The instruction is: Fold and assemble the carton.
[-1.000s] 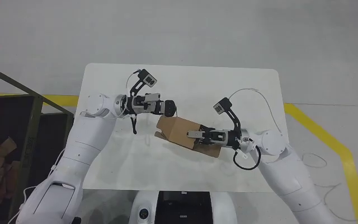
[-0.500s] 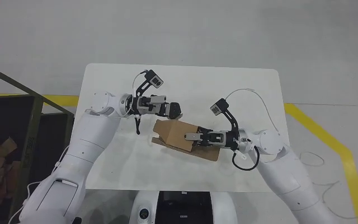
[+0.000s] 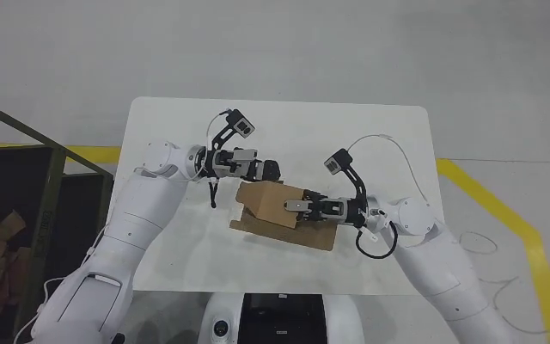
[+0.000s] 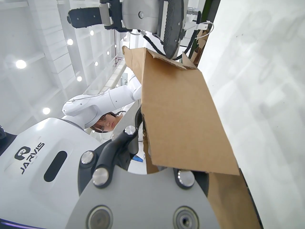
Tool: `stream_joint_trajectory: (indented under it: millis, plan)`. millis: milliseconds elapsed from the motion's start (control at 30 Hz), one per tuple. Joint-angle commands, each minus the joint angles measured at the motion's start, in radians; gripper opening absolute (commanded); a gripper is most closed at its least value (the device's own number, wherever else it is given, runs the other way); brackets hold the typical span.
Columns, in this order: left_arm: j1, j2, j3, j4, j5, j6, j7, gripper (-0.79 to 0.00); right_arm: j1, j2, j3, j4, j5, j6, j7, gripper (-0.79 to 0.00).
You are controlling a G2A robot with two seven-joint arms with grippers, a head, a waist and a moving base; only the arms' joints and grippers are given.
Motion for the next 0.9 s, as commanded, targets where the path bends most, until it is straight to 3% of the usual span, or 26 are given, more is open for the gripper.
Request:
stream_joint_trajectory:
  millis: [0,467,867]
  plan:
    - [0.002,0.002,-0.010,0.005,0.015,-0.012,0.024,0.000,0.000,0.002,0.010,0.001,0.000,-0.002,-0.001,-0.785]
    - [0.057,0.022,-0.078,-0.043,0.044,-0.002,0.035,0.000,-0.022,0.014,0.070,0.002,-0.038,0.014,-0.033,-0.785]
    - [0.076,0.021,-0.072,-0.085,0.023,0.020,0.019,0.000,-0.030,0.017,0.090,-0.001,-0.049,0.025,-0.071,-0.785]
